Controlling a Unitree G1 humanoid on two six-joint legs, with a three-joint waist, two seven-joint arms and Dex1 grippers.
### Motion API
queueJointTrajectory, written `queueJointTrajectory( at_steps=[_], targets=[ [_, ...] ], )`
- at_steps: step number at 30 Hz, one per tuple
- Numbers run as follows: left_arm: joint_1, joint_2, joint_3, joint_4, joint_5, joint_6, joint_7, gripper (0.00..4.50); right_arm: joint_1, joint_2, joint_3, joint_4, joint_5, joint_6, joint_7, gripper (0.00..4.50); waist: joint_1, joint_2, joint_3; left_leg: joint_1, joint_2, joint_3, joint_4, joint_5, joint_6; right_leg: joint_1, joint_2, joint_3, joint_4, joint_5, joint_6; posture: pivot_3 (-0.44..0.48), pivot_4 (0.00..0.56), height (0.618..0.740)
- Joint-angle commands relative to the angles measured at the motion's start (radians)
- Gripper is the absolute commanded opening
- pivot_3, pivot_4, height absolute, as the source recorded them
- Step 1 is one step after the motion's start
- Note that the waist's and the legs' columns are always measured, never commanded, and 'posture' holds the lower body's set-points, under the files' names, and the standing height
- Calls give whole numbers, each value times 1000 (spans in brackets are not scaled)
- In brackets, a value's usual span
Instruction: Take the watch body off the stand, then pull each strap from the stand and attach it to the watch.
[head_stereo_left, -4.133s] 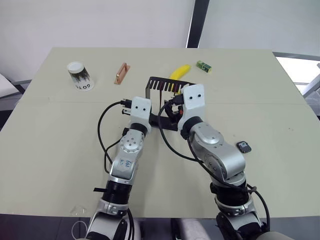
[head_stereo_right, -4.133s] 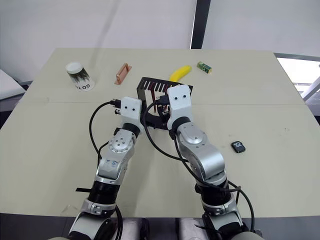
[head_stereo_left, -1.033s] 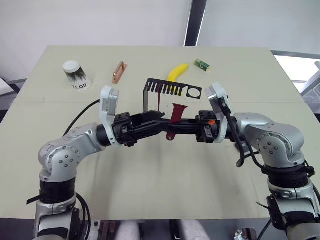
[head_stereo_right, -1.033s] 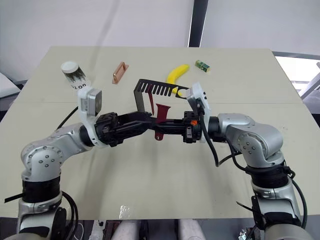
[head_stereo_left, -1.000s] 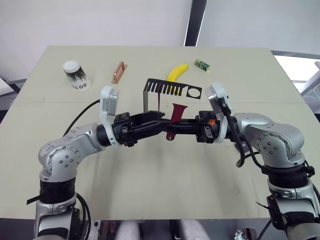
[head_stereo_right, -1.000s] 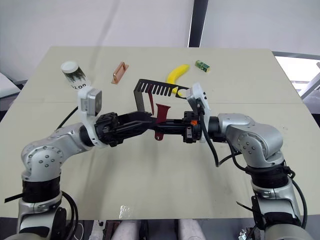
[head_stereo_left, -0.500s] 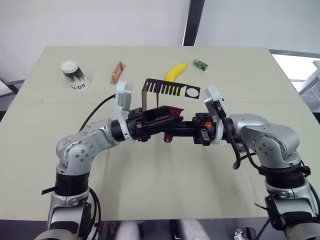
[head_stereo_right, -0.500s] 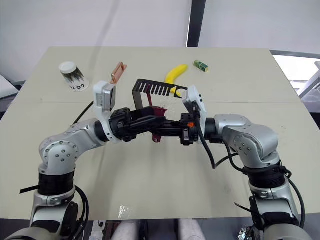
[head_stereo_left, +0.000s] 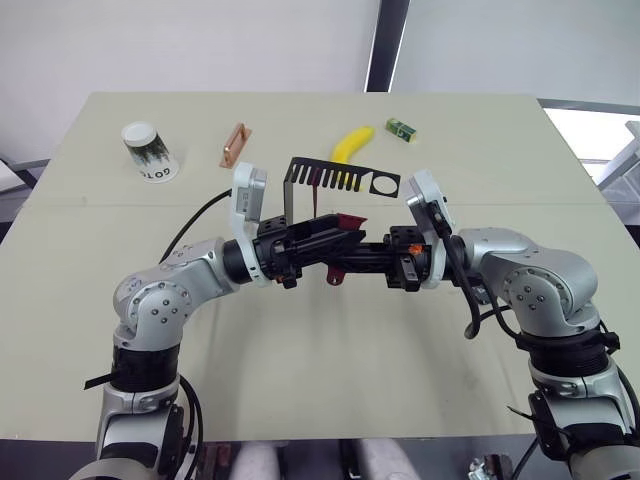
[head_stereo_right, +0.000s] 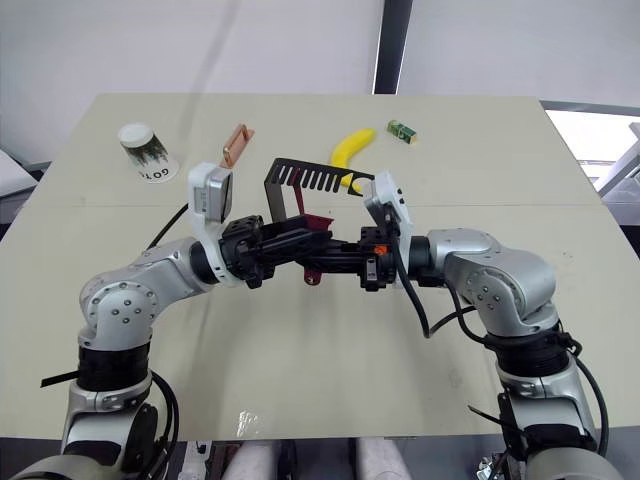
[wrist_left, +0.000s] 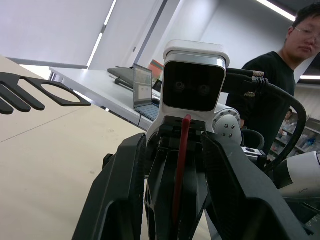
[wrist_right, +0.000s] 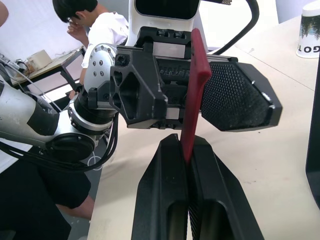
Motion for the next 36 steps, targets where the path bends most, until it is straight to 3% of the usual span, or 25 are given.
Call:
queueJointTrajectory(
  at_steps=[1,6,9,11,12,36],
  targets=[
    [-7,2,-2,-25,-15,-7,-9,1890,-20,-2,-20,-13,17,-6,17,0,0,0,0,0,0,0,0,0,0,0,0,0,0,0,0,0,150,740],
    [-10,-1,2,-25,-25,-5,-13,1890,-16,3,-20,-15,20,-4,12,0,0,0,0,0,0,0,0,0,0,0,0,0,0,0,0,0,150,740],
    [-9,-2,3,-24,-23,-10,-15,1053,-13,5,-21,-17,18,-6,7,0,0,0,0,0,0,0,0,0,0,0,0,0,0,0,0,0,150,740],
    [-10,-3,2,-16,-17,-16,-18,110,-11,7,-23,-17,17,-6,2,0,0,0,0,0,0,0,0,0,0,0,0,0,0,0,0,0,150,740],
    [-10,-4,2,-15,-18,-16,-19,48,-11,7,-24,-17,18,-5,1,0,0,0,0,0,0,0,0,0,0,0,0,0,0,0,0,0,150,740],
    [-5,-47,27,-19,-56,-13,-8,48,-11,-24,-51,-48,59,13,17,0,0,0,0,0,0,0,0,0,0,0,0,0,0,0,0,0,150,740]
  ],
)
